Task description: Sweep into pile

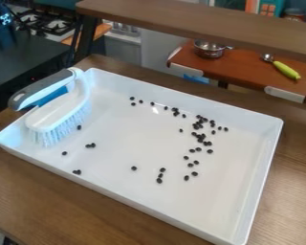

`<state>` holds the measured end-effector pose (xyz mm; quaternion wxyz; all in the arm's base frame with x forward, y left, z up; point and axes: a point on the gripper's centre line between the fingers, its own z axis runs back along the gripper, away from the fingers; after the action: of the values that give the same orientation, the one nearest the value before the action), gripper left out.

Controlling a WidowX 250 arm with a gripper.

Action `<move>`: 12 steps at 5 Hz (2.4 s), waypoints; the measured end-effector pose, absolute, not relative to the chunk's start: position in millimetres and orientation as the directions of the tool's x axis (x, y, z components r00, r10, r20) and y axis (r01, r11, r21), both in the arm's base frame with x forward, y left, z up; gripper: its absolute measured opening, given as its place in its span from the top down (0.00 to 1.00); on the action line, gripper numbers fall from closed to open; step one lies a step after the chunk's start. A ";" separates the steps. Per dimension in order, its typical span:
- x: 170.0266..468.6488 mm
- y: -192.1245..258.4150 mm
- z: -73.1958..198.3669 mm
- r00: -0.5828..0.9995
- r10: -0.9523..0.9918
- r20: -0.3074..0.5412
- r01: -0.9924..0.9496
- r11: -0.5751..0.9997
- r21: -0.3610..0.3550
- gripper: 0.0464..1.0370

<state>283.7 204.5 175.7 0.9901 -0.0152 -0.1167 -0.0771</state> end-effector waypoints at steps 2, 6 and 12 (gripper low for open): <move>294.1 198.4 157.1 0.977 -0.070 0.203 0.083 0.995 -0.055 0.03; 305.6 186.6 110.5 0.988 -0.045 0.150 0.052 0.998 -0.045 0.03; 297.5 158.3 64.5 0.992 -0.105 0.068 0.106 0.994 0.003 0.55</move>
<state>297.5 158.3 64.5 0.9980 -0.0004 -0.0339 -0.0529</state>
